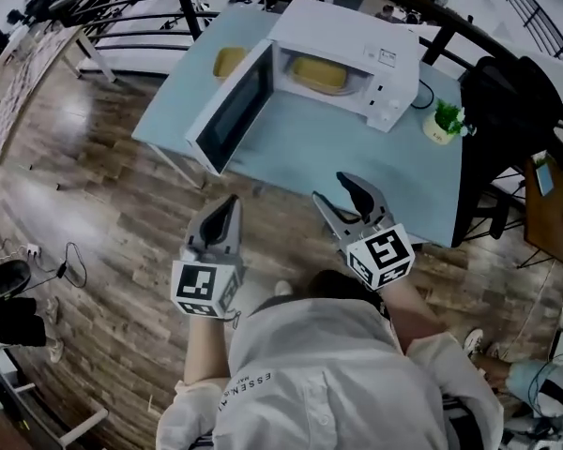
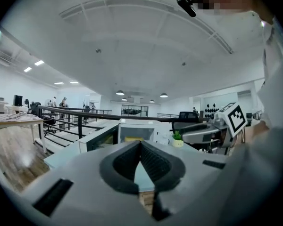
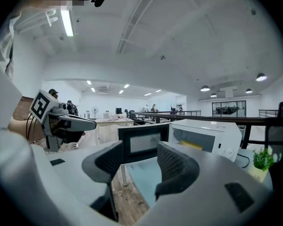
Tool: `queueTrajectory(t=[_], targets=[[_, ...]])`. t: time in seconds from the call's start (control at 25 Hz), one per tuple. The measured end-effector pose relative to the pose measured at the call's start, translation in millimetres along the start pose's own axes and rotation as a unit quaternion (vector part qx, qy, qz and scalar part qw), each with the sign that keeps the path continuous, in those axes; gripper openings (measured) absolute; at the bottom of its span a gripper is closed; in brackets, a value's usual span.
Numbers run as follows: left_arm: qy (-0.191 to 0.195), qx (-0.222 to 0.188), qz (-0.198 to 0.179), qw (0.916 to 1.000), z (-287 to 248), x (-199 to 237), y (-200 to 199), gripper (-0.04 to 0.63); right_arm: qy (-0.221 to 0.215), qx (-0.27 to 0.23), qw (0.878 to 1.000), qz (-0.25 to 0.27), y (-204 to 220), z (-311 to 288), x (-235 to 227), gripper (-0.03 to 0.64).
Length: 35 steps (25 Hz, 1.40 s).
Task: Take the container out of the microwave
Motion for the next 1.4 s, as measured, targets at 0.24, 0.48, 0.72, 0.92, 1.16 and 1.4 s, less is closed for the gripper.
queueTrajectory(t=[0.24, 0.48, 0.72, 0.92, 1.16, 1.4], targets=[[0.035, 0.023, -0.009, 0.9991, -62.4, 15.0, 3.8, 0.002, 0.023, 0.023, 0.999, -0.022, 11.1, -45.8, -47.3, 0.221], [0.061, 0.022, -0.041, 0.9970, -131.8, 24.9, -24.5, 0.002, 0.038, 0.038, 0.998, -0.031, 6.1, -93.6, -107.6, 0.221], [0.081, 0.030, -0.067, 0.9940, -203.3, 24.7, -50.4, 0.002, 0.042, 0.080, 0.995, -0.033, 13.2, -135.3, -177.3, 0.221], [0.093, 0.043, -0.086, 0.9910, -254.7, 25.1, -51.2, 0.002, 0.042, 0.134, 0.990, -0.017, 35.5, -174.4, -222.3, 0.221], [0.106, 0.063, -0.094, 0.9880, -294.9, 25.4, -40.5, 0.002, 0.040, 0.194, 0.980, 0.013, 63.9, -211.3, -249.4, 0.221], [0.118, 0.078, -0.076, 0.9871, -310.5, 27.0, -35.3, 0.002, 0.064, 0.269, 0.952, 0.133, 86.8, -239.4, -259.4, 0.221]])
Point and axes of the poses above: the fingertips, and each gripper's own axes: z backward along the fingers, x to its left, y out of its underside, the point moved 1 cm from there along z, backward along the fingers, and after that the axes turned 6 degrees about x, right-handed, at the moved point
